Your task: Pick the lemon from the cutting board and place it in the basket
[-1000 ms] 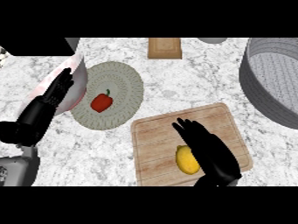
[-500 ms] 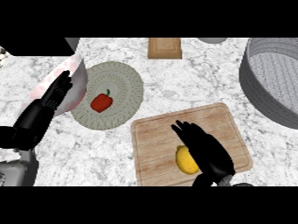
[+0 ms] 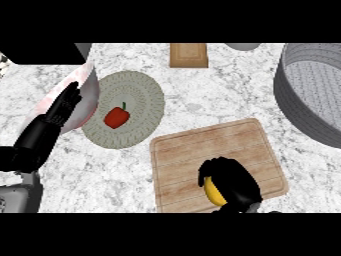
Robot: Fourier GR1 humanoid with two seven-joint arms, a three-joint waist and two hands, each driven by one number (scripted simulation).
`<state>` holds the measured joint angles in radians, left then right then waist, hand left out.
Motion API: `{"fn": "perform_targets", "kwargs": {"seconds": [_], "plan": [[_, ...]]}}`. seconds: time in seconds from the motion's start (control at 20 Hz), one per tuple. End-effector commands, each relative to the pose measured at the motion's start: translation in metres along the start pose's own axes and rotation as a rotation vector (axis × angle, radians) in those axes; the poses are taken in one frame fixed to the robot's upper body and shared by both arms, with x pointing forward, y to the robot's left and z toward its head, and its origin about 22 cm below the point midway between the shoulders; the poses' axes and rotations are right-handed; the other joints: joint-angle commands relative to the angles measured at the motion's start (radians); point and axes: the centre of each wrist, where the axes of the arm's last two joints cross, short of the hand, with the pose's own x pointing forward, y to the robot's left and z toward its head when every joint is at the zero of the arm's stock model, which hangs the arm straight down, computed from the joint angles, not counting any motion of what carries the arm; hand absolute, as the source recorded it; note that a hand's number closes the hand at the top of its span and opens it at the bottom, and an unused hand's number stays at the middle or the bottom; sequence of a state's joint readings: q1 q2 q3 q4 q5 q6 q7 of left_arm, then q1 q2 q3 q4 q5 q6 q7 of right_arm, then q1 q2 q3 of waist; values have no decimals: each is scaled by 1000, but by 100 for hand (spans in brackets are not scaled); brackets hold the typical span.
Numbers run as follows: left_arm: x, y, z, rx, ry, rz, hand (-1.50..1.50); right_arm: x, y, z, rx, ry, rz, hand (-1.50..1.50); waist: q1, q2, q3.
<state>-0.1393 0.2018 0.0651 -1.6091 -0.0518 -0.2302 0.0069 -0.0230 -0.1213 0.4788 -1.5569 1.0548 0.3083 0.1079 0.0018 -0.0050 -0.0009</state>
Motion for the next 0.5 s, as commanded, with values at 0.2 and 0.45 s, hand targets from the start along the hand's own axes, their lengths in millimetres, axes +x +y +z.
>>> {"fn": "perform_targets", "kwargs": {"seconds": [0.2,0.45], "plan": [[8,-8,-11,0,16,-6,0,6,3,-18,18,-63,152,150,1,5,1],[10,-20,1,-7,17,15,0,9,15,3,-108,-86,152,150,-2,4,1]]}}
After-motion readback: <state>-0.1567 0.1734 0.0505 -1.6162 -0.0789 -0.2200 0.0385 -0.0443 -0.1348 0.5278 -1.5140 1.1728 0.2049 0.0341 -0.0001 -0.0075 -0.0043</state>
